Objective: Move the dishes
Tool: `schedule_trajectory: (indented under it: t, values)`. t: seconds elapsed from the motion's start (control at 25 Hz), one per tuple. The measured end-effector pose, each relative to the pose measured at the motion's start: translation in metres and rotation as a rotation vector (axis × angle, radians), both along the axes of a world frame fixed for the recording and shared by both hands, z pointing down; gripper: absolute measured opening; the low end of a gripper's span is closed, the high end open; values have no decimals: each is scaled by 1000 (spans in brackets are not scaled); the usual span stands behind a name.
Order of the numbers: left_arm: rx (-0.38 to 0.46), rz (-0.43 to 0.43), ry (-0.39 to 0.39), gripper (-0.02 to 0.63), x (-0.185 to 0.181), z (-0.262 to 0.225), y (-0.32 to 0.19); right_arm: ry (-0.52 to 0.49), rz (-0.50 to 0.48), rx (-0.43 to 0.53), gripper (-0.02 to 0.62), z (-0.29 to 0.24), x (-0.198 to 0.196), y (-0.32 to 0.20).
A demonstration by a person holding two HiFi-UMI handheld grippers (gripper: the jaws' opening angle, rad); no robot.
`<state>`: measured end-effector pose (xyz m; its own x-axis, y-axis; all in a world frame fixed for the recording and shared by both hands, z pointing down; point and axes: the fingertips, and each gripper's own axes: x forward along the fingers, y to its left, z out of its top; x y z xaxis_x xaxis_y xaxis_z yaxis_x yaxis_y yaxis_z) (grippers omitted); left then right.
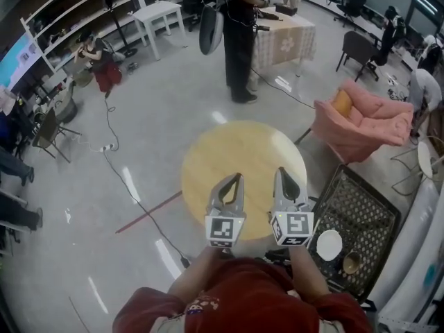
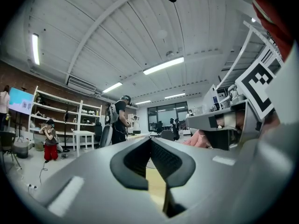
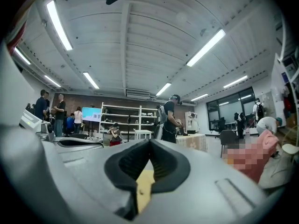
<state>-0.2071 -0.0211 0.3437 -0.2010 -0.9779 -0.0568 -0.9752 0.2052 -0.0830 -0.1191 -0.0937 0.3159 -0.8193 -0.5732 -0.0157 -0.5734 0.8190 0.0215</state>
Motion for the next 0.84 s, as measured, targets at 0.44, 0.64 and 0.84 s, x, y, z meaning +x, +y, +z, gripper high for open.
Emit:
schedule_trajectory:
  t: [0.44,0.64,0.84]
  values:
    - [10,-18,14,8,-12,-1,10,18,8,12,2,3,-10,7]
    - [9,-22,26,8,-13,3,12,25,16,12,2,4,-8,6]
    - [14,-10,-1,8,-13,1,2,-1,38,24,2,-1,-4,-1]
